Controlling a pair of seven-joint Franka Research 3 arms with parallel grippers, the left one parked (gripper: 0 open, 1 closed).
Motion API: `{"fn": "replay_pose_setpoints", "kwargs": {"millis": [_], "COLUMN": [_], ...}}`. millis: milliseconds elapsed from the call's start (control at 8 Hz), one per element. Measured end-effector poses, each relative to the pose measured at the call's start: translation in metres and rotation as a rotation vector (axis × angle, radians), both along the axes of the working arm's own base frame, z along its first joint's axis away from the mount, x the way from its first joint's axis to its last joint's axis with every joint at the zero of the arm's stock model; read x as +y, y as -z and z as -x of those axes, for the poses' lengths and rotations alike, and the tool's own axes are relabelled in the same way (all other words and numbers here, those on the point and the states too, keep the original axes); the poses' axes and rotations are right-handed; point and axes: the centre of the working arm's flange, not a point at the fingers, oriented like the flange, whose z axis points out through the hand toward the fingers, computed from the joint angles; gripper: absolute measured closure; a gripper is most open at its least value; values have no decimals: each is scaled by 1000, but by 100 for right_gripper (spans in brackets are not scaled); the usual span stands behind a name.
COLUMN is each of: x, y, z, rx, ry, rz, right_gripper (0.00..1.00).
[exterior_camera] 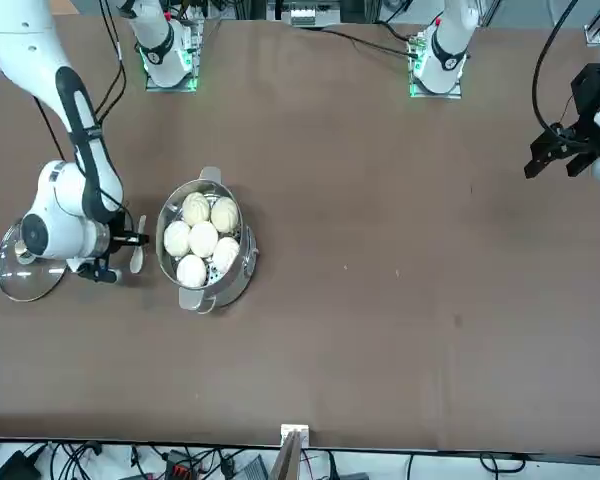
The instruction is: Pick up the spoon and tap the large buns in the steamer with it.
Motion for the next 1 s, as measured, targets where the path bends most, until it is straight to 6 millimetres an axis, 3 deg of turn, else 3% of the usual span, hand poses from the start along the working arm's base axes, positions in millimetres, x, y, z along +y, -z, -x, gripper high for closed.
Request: {"fn": "replay_pose_setpoints", "kwargs": {"millis": [375,875,1000], "x": [2,3,3], "y": [5,-5,-20], "z": [1,-6,-13], "rx": [5,-18,-45], "ry": [-3,-10,-13], "rz": [-2,-3,-3], "right_gripper": [72,3,0]}}
